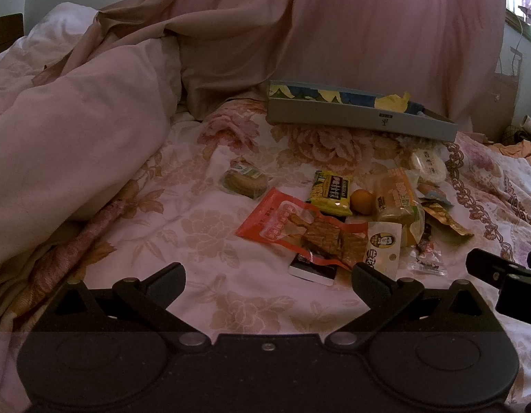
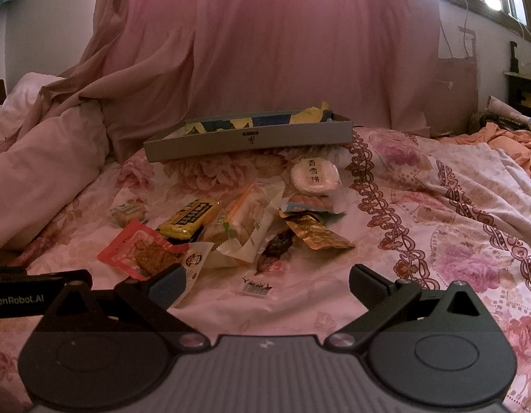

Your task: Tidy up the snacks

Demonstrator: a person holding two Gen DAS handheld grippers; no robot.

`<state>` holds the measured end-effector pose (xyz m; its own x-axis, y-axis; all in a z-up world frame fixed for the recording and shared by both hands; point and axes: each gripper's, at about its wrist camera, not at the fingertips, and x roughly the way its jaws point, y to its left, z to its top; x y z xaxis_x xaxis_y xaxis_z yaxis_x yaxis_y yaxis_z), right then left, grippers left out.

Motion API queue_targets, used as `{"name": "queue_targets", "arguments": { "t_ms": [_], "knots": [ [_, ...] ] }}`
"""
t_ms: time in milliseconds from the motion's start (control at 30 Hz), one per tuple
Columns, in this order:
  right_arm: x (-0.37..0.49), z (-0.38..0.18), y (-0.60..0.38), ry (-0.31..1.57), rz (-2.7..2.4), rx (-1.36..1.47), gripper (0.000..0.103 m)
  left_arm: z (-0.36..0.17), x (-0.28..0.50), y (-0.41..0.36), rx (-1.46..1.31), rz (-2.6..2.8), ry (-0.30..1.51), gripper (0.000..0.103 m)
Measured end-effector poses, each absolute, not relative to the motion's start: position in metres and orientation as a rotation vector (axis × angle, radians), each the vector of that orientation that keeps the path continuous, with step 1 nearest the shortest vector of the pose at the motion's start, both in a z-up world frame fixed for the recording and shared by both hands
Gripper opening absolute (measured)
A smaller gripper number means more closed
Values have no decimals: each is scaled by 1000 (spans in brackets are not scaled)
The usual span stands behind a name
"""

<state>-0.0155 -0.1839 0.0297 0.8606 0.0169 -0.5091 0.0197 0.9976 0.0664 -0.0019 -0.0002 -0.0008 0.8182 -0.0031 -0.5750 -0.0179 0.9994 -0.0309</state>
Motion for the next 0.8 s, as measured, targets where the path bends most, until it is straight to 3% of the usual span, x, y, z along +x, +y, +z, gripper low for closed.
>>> {"name": "queue_targets", "arguments": {
  "t_ms": [800],
  "knots": [
    [-16,29,-184,542,-8,75,103,-5,1,-7,-33,22,637,102]
  ]
}}
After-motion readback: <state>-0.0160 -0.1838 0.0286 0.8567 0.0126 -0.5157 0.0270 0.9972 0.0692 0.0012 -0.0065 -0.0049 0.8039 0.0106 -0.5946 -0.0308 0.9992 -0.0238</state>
